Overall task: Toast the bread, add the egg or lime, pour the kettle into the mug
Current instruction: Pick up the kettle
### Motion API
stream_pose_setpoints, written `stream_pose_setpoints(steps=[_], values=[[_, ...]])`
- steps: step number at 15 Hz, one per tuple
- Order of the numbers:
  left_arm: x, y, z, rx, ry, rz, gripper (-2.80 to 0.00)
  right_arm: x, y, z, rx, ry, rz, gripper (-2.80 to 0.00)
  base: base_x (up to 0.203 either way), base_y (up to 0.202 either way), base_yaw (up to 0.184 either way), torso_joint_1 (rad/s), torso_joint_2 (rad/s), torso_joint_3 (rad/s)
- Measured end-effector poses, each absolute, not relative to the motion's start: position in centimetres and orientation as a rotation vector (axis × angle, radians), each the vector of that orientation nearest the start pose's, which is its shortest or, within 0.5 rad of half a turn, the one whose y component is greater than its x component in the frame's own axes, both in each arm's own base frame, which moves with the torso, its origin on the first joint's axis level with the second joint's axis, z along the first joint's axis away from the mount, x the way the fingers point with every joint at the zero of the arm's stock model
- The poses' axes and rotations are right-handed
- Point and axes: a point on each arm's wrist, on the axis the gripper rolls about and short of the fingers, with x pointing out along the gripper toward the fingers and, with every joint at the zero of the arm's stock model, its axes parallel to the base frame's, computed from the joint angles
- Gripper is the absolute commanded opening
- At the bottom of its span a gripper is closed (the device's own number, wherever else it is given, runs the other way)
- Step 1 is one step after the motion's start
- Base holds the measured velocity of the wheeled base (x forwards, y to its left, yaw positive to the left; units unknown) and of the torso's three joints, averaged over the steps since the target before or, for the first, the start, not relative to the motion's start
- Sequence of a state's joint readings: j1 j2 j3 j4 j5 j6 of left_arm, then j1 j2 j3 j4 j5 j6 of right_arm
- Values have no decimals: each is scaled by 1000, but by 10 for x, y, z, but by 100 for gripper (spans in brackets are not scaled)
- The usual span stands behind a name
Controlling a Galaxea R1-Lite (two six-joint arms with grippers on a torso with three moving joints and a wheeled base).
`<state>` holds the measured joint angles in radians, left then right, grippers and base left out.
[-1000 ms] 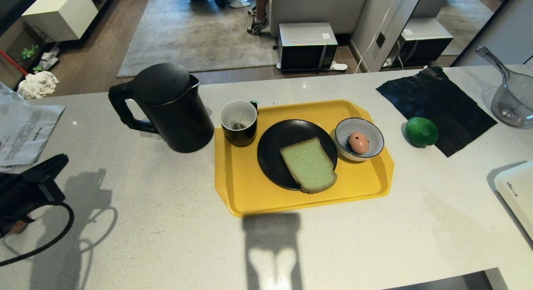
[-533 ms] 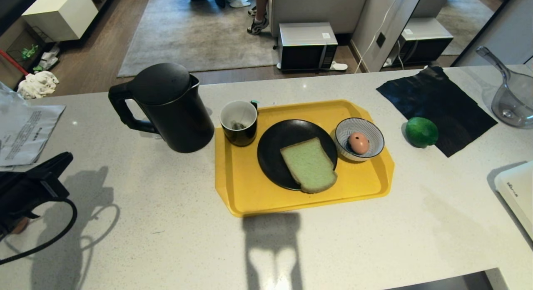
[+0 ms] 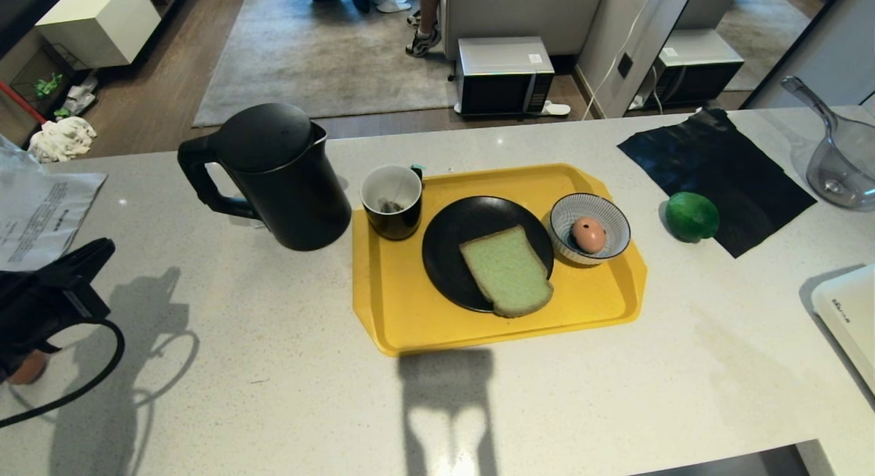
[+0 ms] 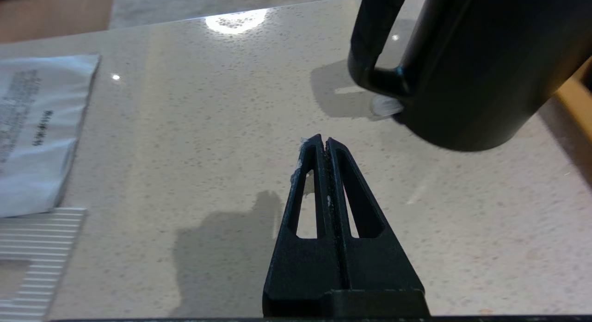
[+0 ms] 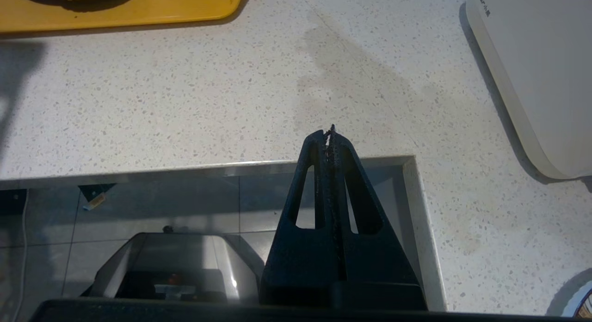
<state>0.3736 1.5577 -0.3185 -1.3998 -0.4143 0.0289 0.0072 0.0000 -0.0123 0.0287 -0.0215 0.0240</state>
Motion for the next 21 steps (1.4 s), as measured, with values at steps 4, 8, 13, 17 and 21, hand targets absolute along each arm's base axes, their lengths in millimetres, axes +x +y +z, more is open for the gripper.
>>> stream_pose_setpoints(steps=[4, 8, 13, 17, 21], values=[[217, 78, 177, 135, -156, 11, -280, -24, -1, 76, 24, 16, -14, -280, 0, 0, 0, 0, 0, 0], [224, 80, 177, 140, -159, 7, -280, -24, -1, 76, 24, 17, -14, -280, 0, 0, 0, -1, 1, -21], [236, 85, 178, 167, -165, 7, -280, -24, -1, 76, 24, 17, -14, -280, 0, 0, 0, 4, 1, -135], [249, 86, 185, 206, -224, -1, -280, -24, -1, 76, 24, 17, -14, -280, 0, 0, 0, 1, 0, -20], [270, 93, 192, 275, -304, 9, -280, -24, -1, 76, 24, 16, -14, -280, 0, 0, 0, 0, 0, 0]])
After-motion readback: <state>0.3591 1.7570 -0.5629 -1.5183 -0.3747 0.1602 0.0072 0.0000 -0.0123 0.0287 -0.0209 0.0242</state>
